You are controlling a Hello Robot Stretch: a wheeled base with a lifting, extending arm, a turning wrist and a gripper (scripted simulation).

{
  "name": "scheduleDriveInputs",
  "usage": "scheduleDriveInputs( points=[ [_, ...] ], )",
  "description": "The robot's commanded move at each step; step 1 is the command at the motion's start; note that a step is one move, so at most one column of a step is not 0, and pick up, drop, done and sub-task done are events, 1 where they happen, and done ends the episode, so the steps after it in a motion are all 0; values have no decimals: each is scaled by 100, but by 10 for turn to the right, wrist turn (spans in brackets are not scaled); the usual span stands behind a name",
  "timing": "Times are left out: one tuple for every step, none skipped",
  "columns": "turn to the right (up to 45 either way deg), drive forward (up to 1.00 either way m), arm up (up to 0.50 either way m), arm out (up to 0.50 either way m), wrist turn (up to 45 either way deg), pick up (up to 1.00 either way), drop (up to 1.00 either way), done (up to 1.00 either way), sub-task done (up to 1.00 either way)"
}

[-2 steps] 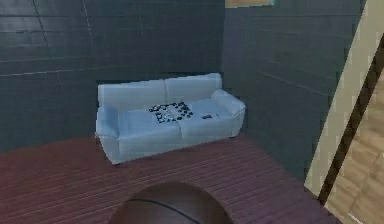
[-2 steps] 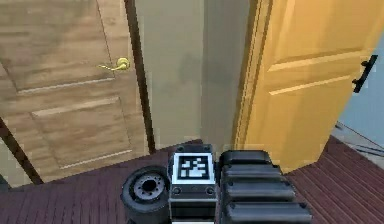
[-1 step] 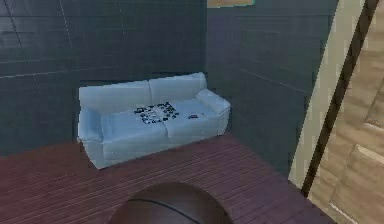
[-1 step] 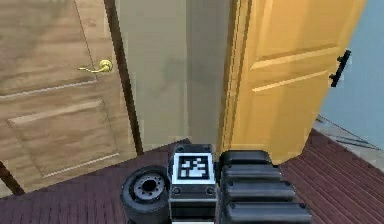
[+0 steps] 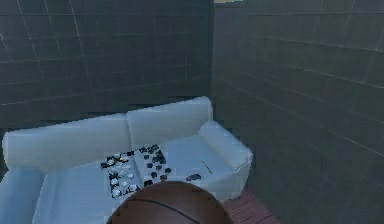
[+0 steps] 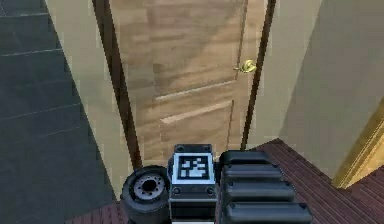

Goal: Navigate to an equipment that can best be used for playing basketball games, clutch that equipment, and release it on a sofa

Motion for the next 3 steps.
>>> scheduleDriveInputs(
  points=[
    [60,0,0,0,0,0,0,0,0],
    [0,40,0,0,0,0,0,0,0],
    [-450,0,0,0,0,0,0,0,0]
  ],
)
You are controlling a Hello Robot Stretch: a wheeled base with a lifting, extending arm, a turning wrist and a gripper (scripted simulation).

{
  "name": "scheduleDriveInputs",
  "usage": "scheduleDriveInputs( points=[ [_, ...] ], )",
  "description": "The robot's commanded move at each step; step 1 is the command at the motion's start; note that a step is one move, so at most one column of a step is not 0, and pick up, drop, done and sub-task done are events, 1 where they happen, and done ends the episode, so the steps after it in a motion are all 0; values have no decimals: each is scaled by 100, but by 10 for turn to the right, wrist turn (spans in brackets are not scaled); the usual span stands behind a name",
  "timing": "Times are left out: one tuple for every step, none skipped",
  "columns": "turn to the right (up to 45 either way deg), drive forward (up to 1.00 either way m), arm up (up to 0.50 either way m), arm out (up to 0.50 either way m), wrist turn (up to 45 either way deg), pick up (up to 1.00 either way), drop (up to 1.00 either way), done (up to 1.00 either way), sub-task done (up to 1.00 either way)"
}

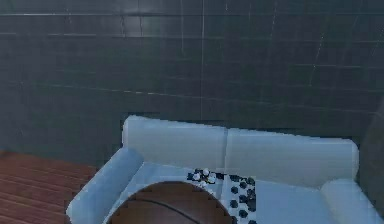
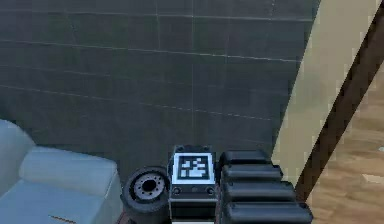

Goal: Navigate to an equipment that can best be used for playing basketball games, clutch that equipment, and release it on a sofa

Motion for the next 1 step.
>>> scheduleDriveInputs(
  points=[
    [-450,0,0,0,0,0,0,0,0]
  ],
)
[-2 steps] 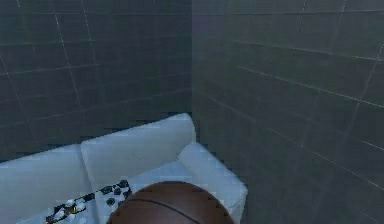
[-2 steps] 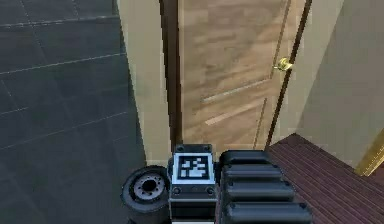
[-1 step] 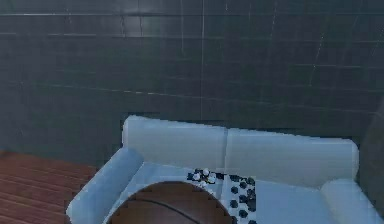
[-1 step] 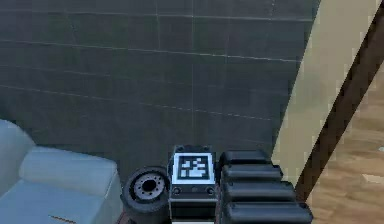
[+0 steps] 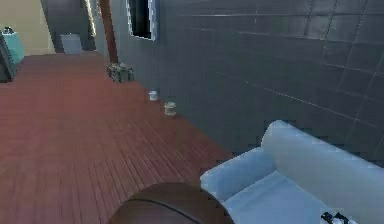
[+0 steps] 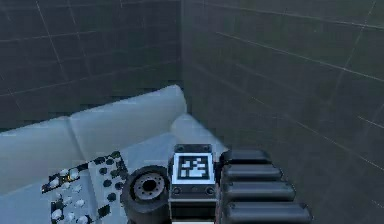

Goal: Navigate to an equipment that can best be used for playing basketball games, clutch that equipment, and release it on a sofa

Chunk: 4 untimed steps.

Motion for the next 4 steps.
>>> scheduleDriveInputs(
  points=[
    [-450,0,0,0,0,0,0,0,0],
    [-120,0,0,0,0,0,0,0,0],
    [450,0,0,0,0,0,0,0,0],
    [450,0,0,0,0,0,0,0,0]
  ],
)
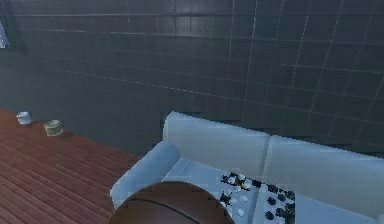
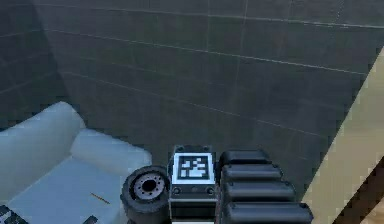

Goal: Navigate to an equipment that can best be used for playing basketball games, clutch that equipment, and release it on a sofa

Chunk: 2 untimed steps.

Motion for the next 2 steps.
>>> scheduleDriveInputs(
  points=[
    [390,0,0,0,0,0,0,0,0],
    [-450,0,0,0,0,0,0,0,0]
  ],
)
